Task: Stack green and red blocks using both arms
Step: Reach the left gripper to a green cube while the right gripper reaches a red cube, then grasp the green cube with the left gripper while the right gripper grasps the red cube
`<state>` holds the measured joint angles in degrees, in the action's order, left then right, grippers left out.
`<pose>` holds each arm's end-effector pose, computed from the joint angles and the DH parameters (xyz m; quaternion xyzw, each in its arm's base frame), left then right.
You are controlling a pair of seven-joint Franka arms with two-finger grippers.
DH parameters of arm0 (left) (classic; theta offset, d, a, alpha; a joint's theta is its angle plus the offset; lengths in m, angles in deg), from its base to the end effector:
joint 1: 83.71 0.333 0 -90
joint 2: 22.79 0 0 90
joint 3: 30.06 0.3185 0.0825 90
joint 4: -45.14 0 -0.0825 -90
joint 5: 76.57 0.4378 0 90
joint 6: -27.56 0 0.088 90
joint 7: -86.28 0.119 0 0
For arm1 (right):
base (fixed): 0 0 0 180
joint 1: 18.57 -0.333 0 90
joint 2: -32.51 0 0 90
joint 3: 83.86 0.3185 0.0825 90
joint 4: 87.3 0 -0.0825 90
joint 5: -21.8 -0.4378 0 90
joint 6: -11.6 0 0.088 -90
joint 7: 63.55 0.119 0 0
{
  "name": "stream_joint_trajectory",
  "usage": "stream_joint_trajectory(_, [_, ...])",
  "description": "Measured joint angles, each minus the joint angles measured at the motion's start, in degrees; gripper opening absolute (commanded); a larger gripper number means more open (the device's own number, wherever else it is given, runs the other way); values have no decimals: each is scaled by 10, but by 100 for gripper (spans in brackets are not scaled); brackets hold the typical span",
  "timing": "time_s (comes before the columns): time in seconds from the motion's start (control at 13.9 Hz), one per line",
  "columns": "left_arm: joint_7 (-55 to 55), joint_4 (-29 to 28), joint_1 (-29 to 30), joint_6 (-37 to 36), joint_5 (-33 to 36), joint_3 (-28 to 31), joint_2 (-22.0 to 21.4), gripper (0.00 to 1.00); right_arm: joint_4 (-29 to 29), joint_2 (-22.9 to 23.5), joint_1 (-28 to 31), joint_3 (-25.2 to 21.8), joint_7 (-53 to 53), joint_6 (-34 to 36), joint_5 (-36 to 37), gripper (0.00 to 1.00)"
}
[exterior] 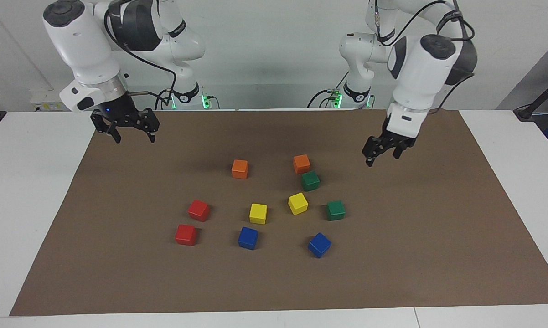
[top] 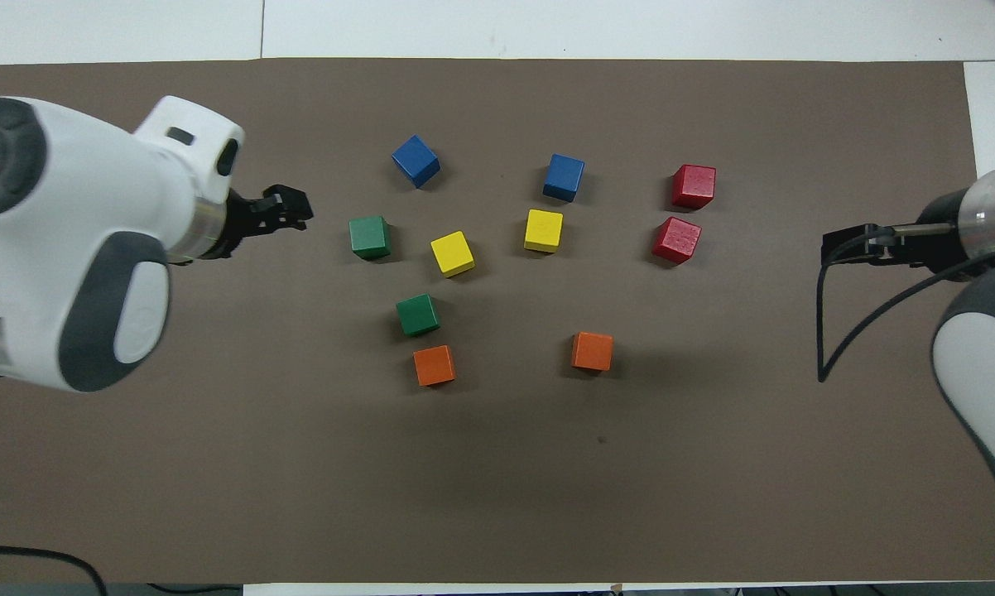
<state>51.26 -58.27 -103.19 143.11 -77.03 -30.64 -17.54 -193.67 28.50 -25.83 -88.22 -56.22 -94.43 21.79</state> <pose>0.6143 -0.2247 0.4731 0.9895 0.1315 0.0513 0.0315 0.6001 0.0295 0.5301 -0.9987 0.0386 -0.0315 0.0056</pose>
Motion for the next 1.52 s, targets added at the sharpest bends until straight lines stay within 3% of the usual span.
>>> stream_joint_trajectory(0.29, [-58,-46,-75,76,0,0,39,100,-37,52,-33,1,92,-79,0,100])
stream_joint_trajectory(0.65, [-65,-109,-111,158,37,1,61,100,-57,132,-47,1,115,-186,0,100])
stream_joint_trajectory(0.94, [-65,-113,-123,201,48,1,116,100,-58,169,-52,1,128,-230,0,100])
stream_joint_trajectory(1.44, [-100,-132,-125,231,49,1,121,100,-41,226,-73,1,171,-285,0,100])
stream_joint_trajectory(1.52, [-105,-138,-125,232,49,1,121,87,-40,235,-73,1,171,-295,0,100])
